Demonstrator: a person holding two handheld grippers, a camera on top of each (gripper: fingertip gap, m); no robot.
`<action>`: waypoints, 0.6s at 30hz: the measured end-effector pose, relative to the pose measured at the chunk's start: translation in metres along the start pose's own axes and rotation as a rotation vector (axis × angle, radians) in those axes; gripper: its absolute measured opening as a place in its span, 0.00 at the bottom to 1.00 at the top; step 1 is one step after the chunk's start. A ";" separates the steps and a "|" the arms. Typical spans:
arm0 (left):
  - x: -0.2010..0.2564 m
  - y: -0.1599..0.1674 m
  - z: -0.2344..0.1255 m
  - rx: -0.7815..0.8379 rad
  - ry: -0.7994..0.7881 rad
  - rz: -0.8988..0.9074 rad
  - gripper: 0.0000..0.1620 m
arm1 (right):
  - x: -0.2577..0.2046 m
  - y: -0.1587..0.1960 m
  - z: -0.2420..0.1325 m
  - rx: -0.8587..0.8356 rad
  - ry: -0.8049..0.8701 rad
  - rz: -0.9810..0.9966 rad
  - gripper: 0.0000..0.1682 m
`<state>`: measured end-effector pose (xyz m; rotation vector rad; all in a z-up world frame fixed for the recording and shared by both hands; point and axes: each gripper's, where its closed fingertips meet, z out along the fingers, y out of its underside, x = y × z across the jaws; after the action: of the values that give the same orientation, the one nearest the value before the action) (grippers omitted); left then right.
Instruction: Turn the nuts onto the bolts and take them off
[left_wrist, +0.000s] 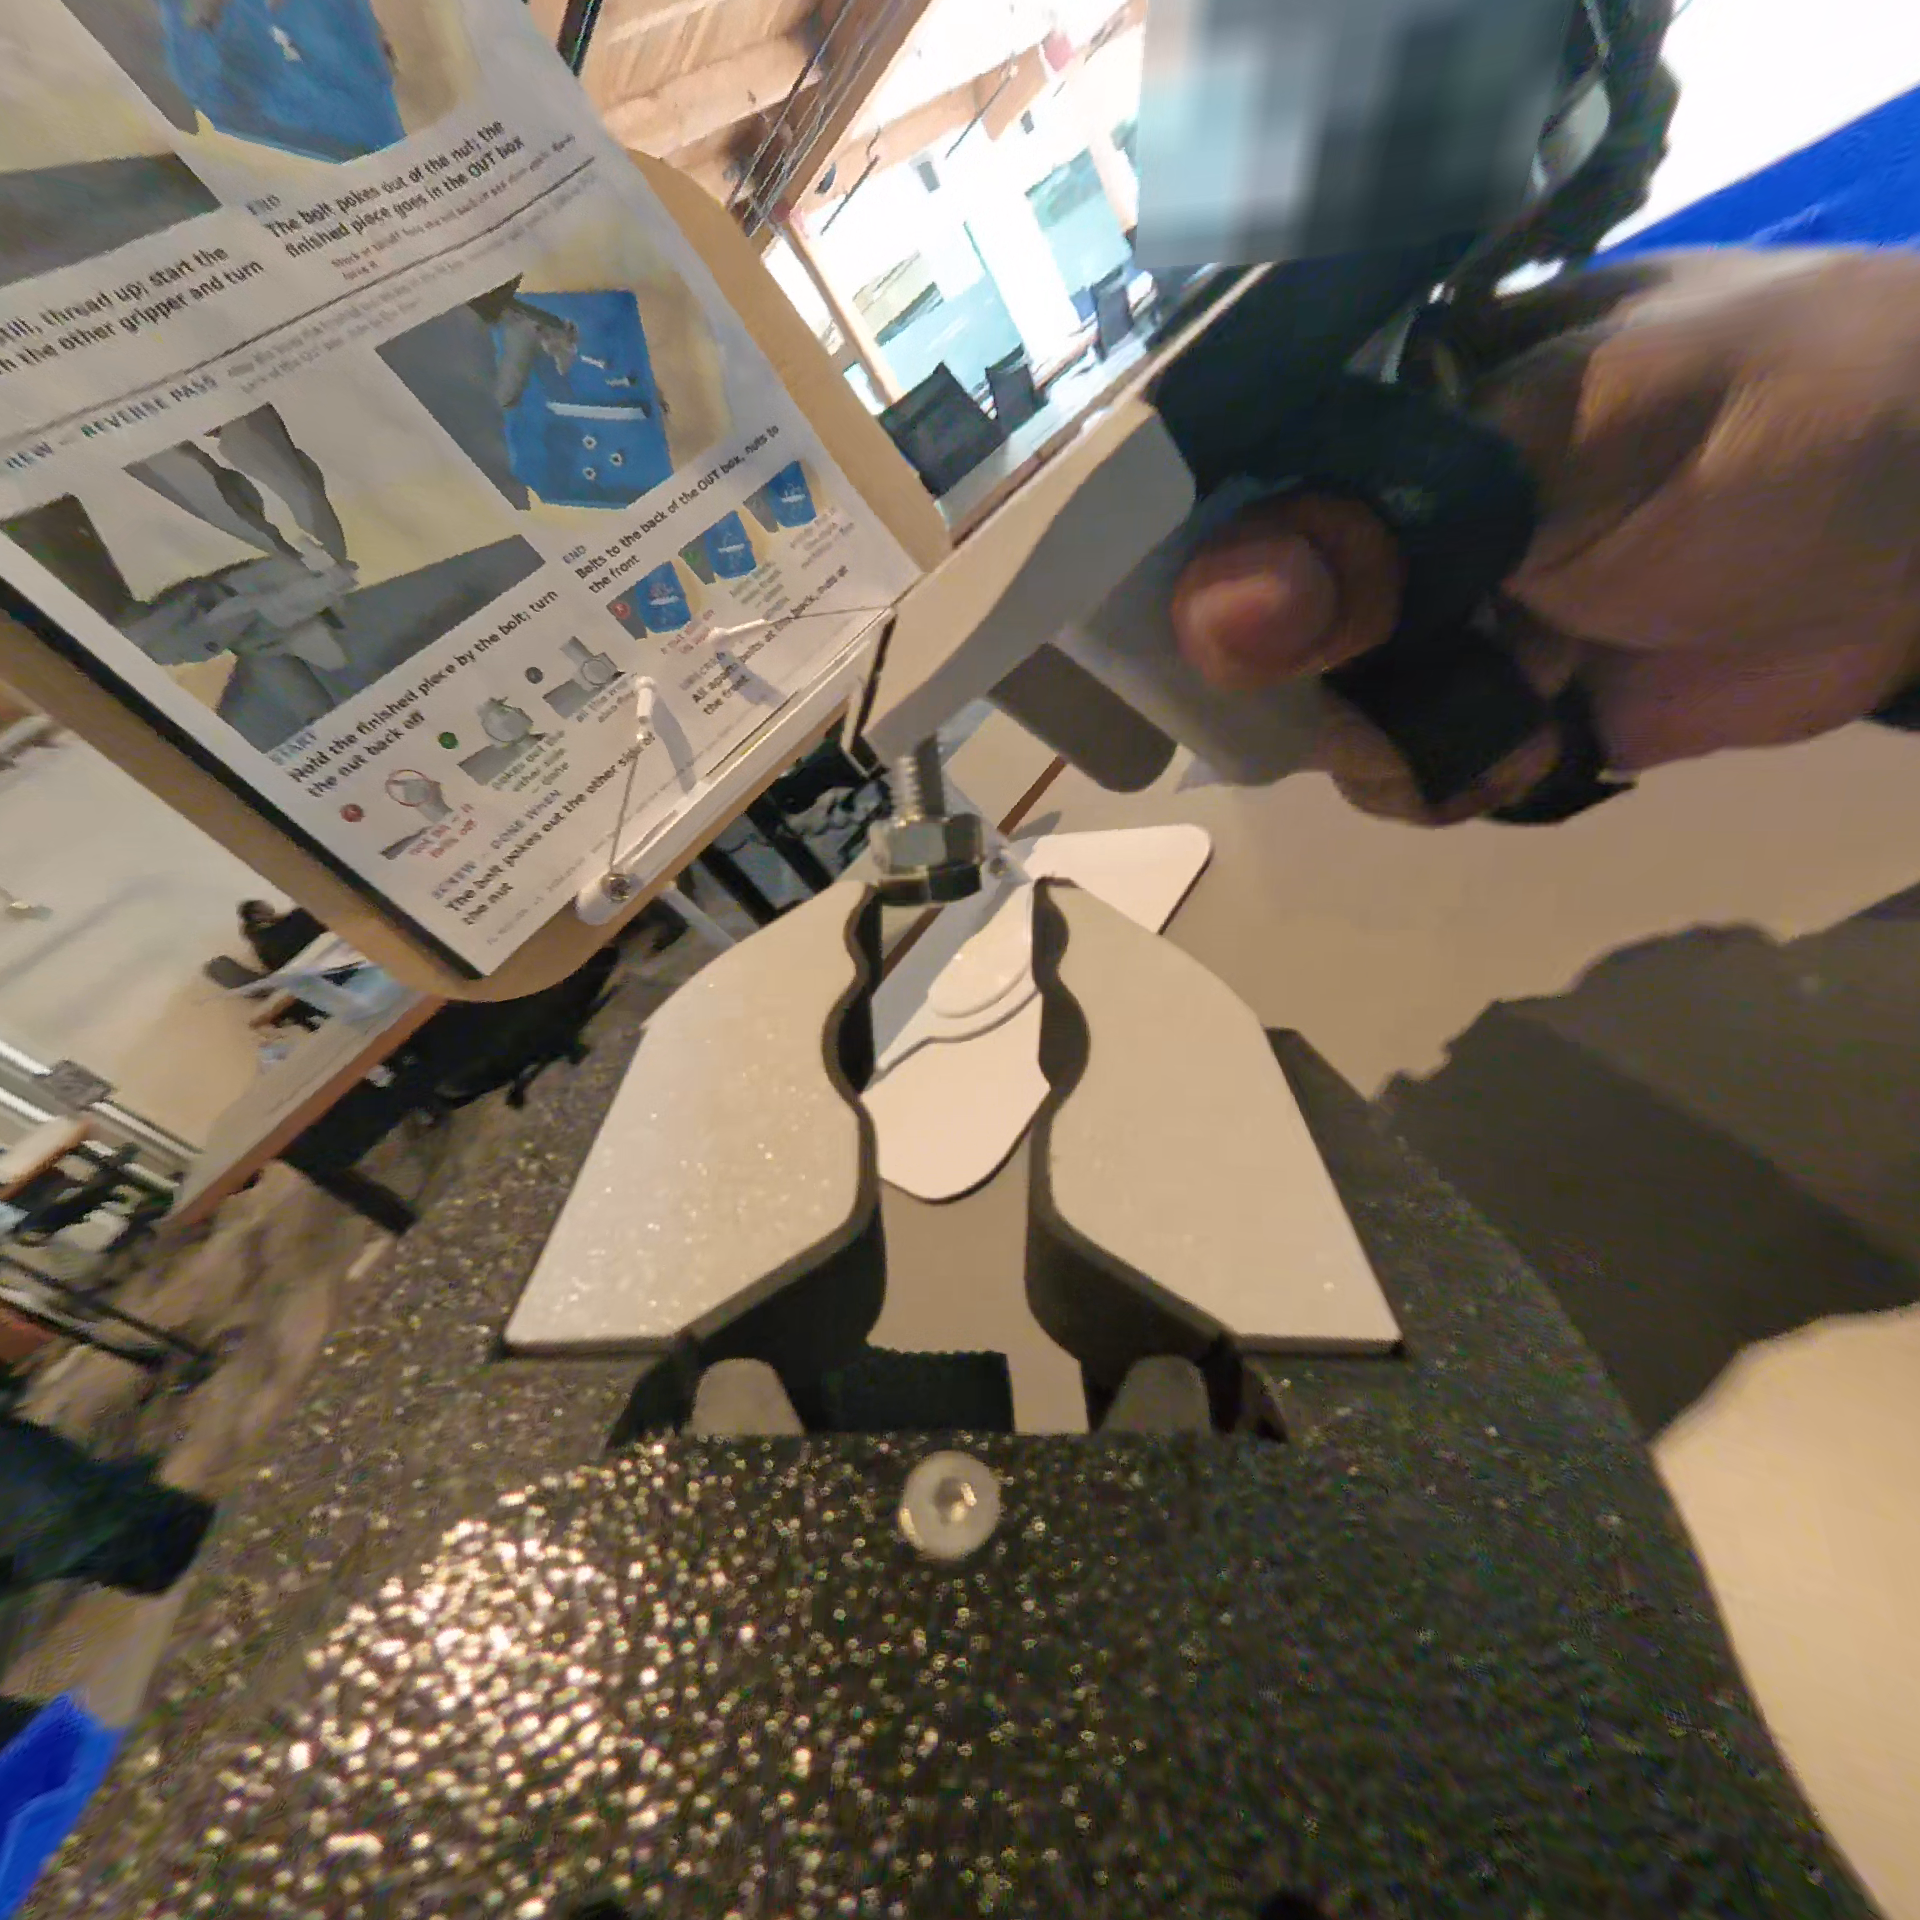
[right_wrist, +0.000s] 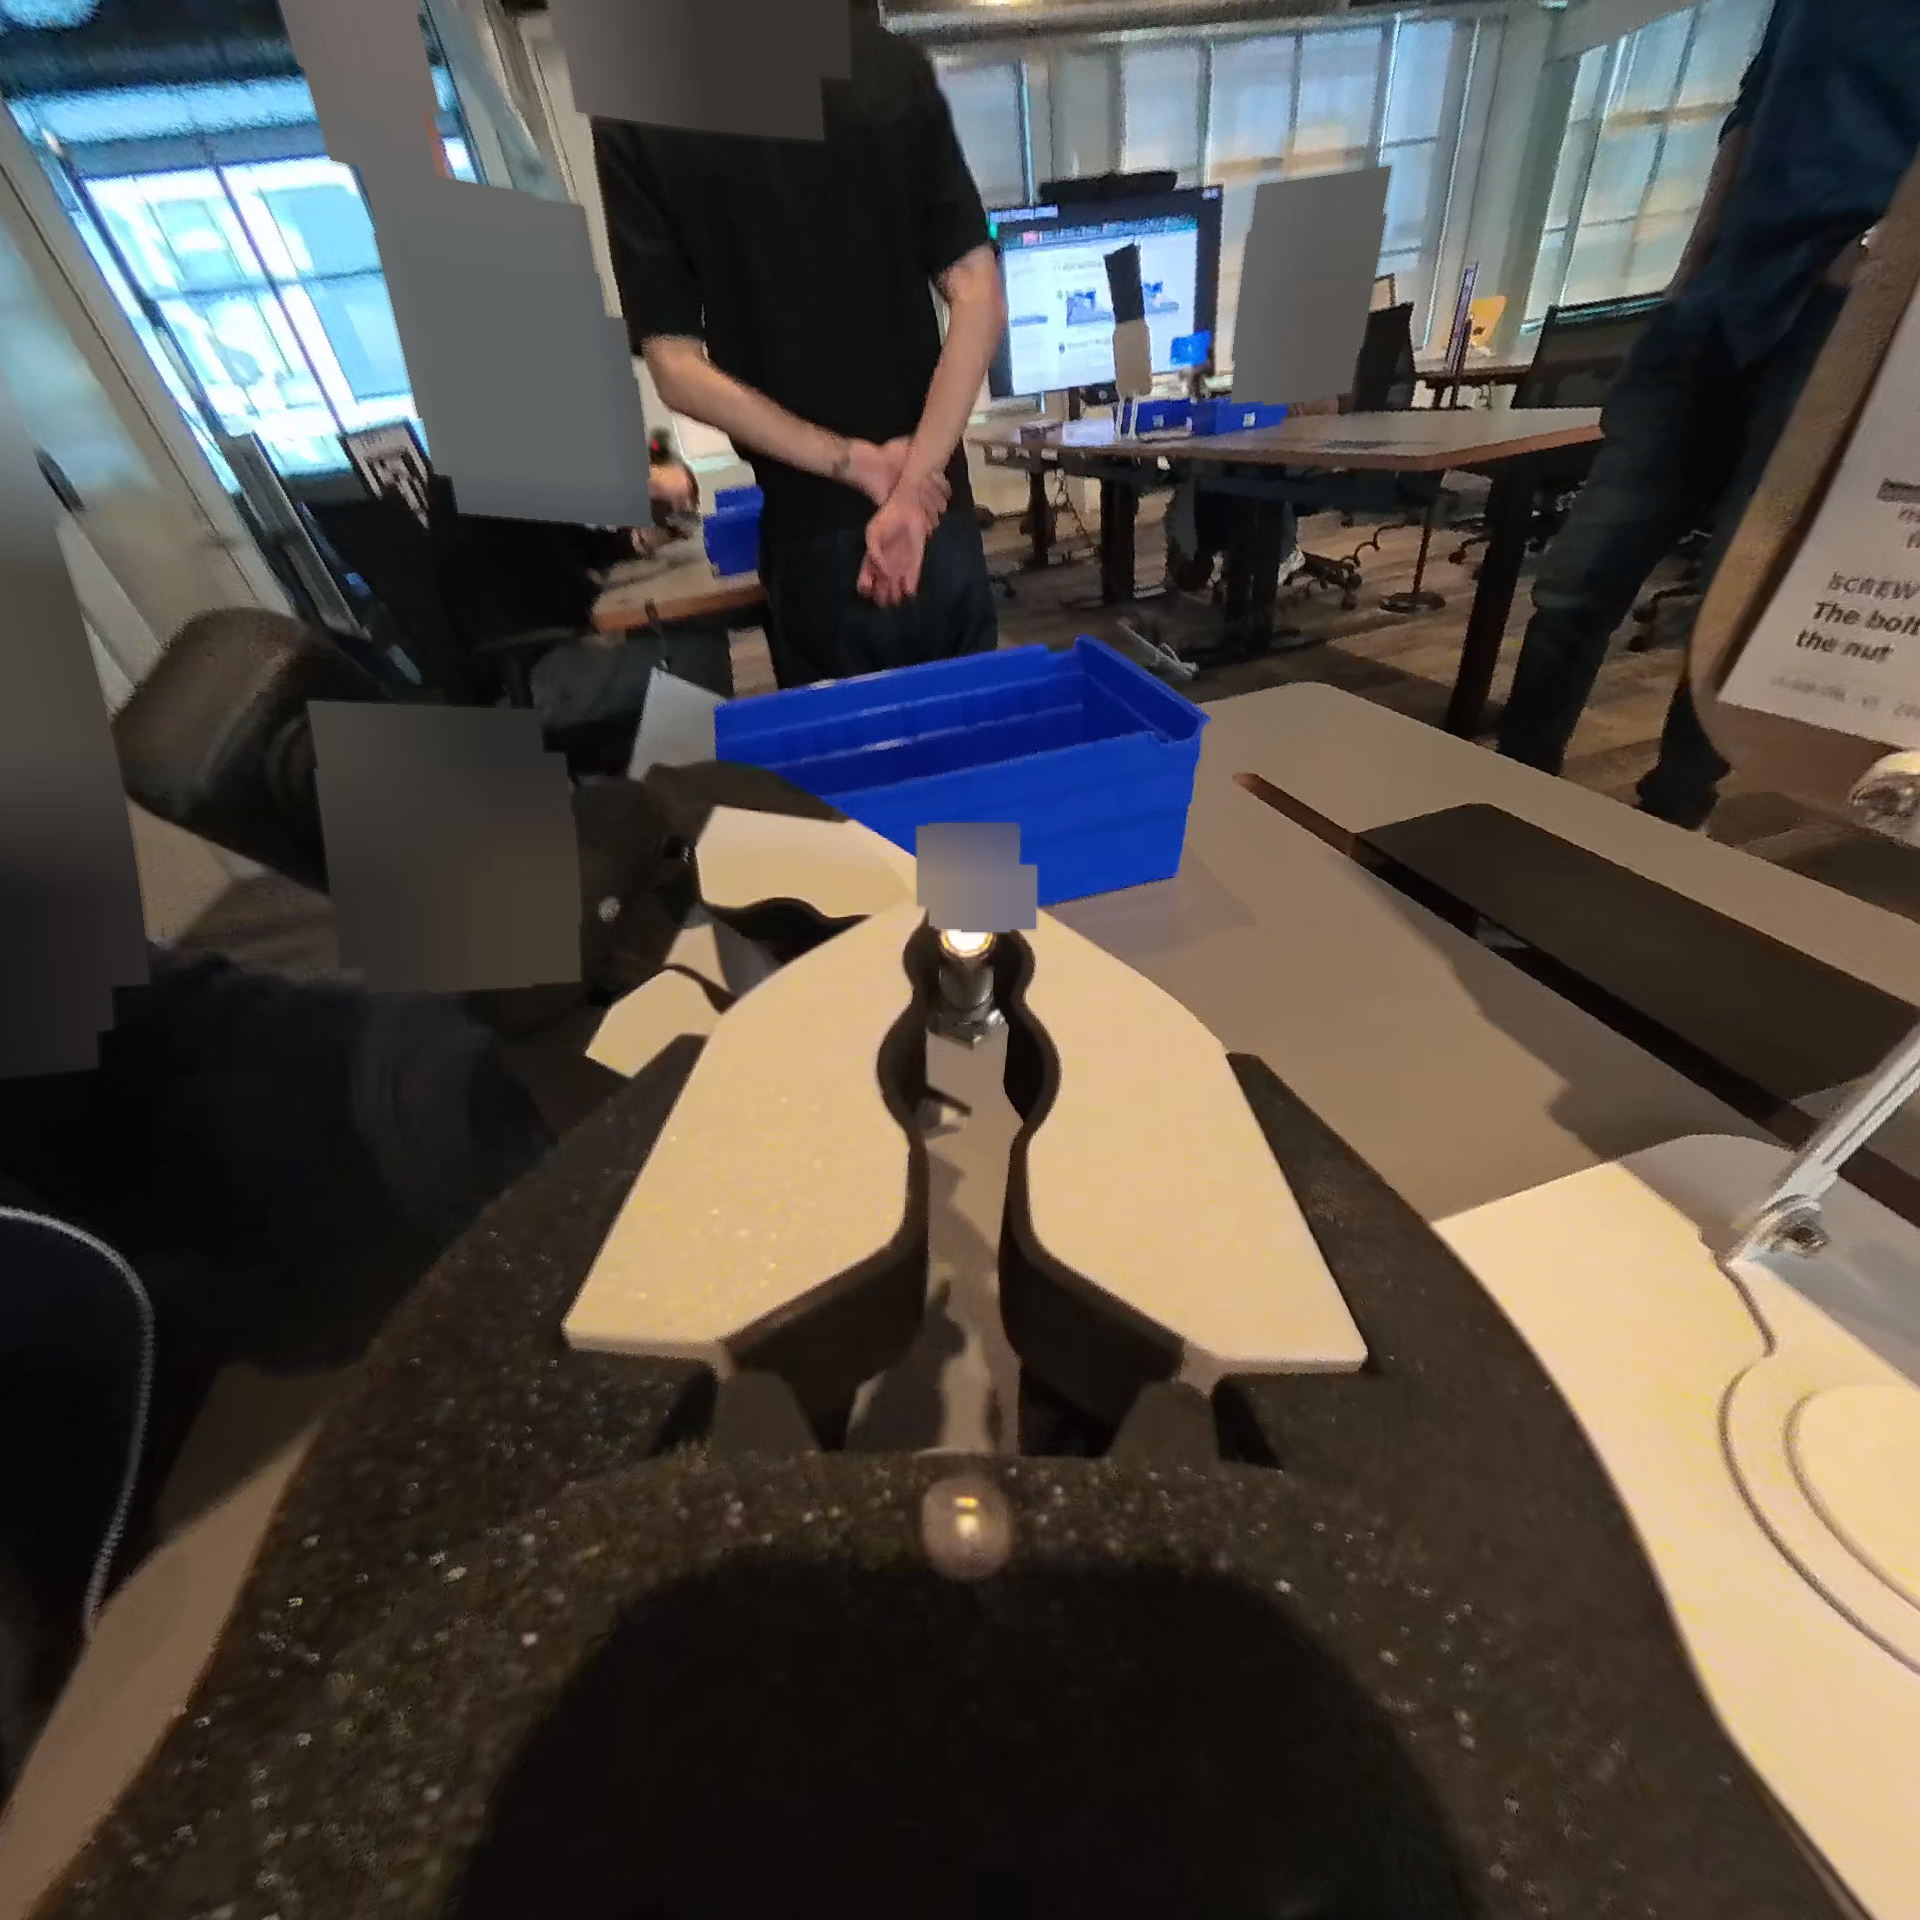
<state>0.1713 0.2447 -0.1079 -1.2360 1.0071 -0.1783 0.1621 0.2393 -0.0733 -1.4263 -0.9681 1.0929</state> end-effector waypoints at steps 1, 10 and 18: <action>0.001 -0.002 0.000 0.018 0.013 -0.034 0.18 | 0.001 -0.002 -0.001 0.026 -0.009 0.033 0.05; -0.011 -0.028 -0.014 0.295 0.087 -0.353 0.15 | -0.001 -0.017 -0.010 0.268 -0.223 0.400 0.05; -0.007 -0.038 -0.019 0.363 0.088 -0.304 0.14 | -0.006 -0.018 -0.010 0.332 -0.295 0.494 0.05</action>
<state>0.1680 0.2214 -0.0714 -1.0459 0.8120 -0.6300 0.1700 0.2330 -0.0543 -1.2764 -0.5987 1.7789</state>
